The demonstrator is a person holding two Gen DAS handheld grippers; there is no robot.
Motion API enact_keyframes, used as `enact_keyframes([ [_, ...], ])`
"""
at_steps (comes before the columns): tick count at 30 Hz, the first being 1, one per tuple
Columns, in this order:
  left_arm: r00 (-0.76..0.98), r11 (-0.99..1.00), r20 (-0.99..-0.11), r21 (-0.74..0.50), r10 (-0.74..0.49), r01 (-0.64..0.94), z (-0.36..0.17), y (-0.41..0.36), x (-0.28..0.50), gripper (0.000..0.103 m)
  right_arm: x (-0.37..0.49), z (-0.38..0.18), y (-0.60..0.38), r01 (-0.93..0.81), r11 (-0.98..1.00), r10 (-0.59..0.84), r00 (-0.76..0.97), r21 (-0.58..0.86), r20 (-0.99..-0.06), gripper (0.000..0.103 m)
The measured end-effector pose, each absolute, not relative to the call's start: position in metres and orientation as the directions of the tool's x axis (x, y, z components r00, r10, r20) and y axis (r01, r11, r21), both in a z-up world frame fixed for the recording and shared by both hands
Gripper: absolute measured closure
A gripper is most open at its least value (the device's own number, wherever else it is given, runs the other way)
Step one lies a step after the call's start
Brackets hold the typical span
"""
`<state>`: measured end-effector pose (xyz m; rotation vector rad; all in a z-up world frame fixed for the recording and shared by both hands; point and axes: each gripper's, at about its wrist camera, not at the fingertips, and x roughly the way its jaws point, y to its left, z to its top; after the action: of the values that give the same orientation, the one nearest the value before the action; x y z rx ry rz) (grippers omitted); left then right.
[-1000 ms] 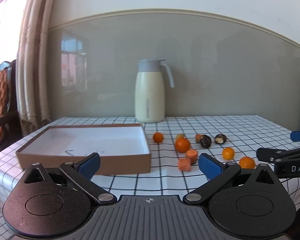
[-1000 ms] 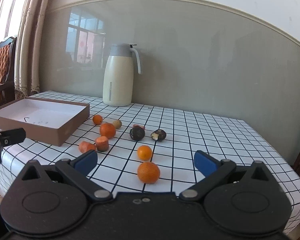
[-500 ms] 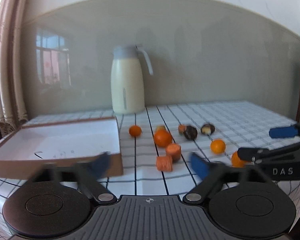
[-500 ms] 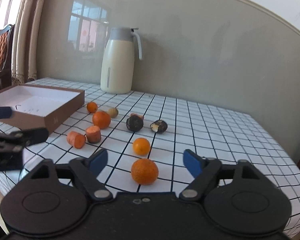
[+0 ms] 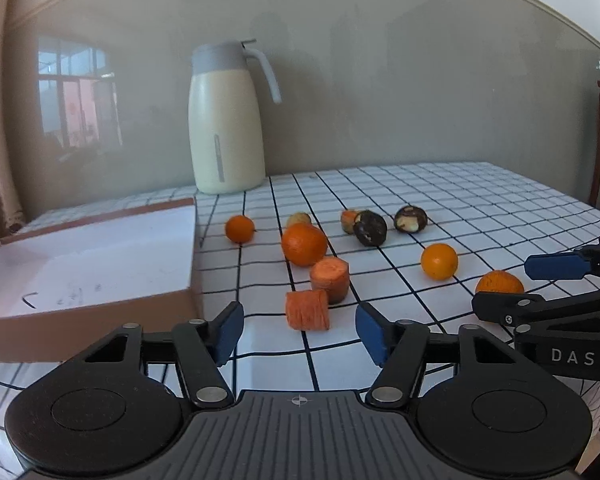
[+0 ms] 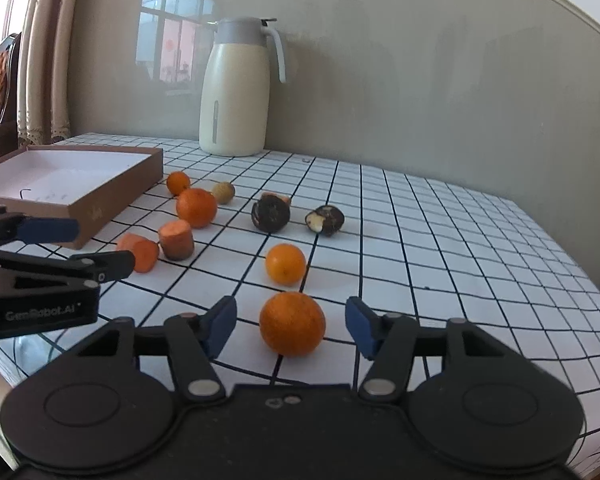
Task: Organize fruits
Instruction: 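Lower the right tool onto the large mandarin while the left tool approaches a carrot chunk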
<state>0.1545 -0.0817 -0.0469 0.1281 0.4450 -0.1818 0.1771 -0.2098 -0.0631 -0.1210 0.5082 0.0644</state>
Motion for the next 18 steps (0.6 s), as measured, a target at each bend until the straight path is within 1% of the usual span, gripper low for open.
enact_keyframes([
  [11,0.873,0.979,-0.462,0.047,-0.155,0.198,-0.055,-0.086,0.176,0.041,0.183,-0.073,-0.215,-0.093,0.993,0.043,0.859,-0.073,-0.51,0.064],
  [15,0.87,0.979,-0.468,0.043,-0.155,0.198,-0.057,-0.088,0.181,0.041,0.186,-0.074,-0.215,-0.1,0.993,0.056,0.852,-0.056,-0.52,0.073],
  [18,0.866,0.98,-0.477,0.041,-0.153,0.195,-0.06,-0.089,0.184,0.041,0.185,-0.074,-0.215,-0.101,0.993,0.055,0.852,-0.059,-0.52,0.073],
])
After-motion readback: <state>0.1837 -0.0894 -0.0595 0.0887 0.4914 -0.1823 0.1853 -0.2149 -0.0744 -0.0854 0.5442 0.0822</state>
